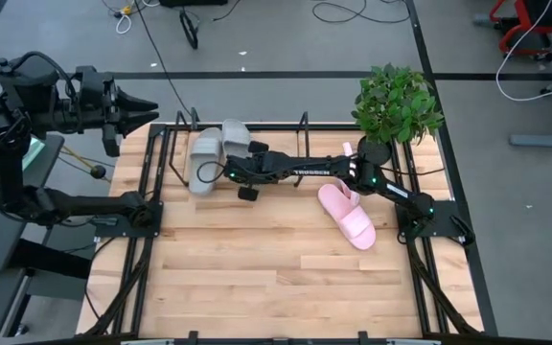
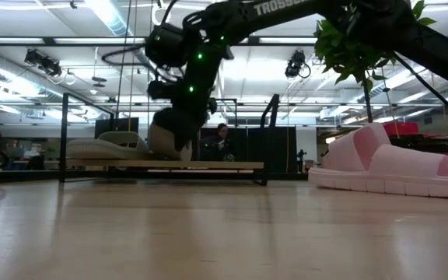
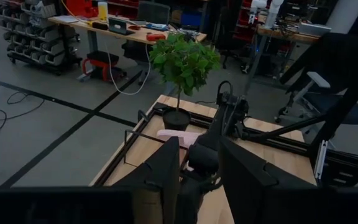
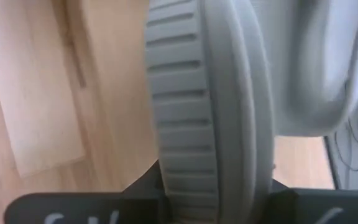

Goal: Pick and place slides into the shelf
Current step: Put the gray slipper on the shelf

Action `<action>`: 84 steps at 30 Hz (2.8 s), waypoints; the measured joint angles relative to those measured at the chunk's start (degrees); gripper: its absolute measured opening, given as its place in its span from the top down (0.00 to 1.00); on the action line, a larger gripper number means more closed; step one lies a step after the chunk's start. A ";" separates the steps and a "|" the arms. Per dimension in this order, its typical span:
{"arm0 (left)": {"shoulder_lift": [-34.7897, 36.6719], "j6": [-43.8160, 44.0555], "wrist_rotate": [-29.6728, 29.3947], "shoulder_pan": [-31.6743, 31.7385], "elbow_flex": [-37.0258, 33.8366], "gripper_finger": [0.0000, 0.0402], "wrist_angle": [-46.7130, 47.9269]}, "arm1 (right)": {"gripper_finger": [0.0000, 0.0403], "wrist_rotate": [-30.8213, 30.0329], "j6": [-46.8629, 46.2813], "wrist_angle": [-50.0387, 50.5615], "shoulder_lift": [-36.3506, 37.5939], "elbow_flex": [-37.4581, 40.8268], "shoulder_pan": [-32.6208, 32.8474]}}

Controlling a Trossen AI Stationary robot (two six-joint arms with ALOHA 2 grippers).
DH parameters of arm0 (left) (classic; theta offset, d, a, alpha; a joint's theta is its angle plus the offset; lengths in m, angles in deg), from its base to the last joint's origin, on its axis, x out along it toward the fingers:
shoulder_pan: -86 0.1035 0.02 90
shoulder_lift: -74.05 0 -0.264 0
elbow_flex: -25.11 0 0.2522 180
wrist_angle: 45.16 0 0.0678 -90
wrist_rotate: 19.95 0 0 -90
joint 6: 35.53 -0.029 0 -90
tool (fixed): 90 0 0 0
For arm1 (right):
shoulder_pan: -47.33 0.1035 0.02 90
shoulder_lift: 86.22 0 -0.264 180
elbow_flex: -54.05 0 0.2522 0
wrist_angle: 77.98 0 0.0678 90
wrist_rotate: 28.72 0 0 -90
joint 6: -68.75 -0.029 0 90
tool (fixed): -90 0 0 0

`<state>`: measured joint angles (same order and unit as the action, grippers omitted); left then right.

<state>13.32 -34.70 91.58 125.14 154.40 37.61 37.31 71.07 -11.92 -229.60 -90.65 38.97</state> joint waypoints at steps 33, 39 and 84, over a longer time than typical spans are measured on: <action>0.00 -0.69 -3.13 0.02 0.00 0.73 0.07 | 0.85 -23.74 9.19 2.37 -0.07 -0.48 2.18; 0.00 -0.69 -3.41 0.00 0.00 0.73 0.09 | 0.85 -27.89 14.47 2.32 -0.05 -0.48 2.26; 0.00 -1.59 -3.55 0.00 0.00 0.73 0.91 | 0.64 -12.94 15.80 2.49 0.14 -0.65 5.17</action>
<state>13.32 -36.29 88.03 125.14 154.40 38.52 24.37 86.88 -9.43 -229.46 -91.30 44.15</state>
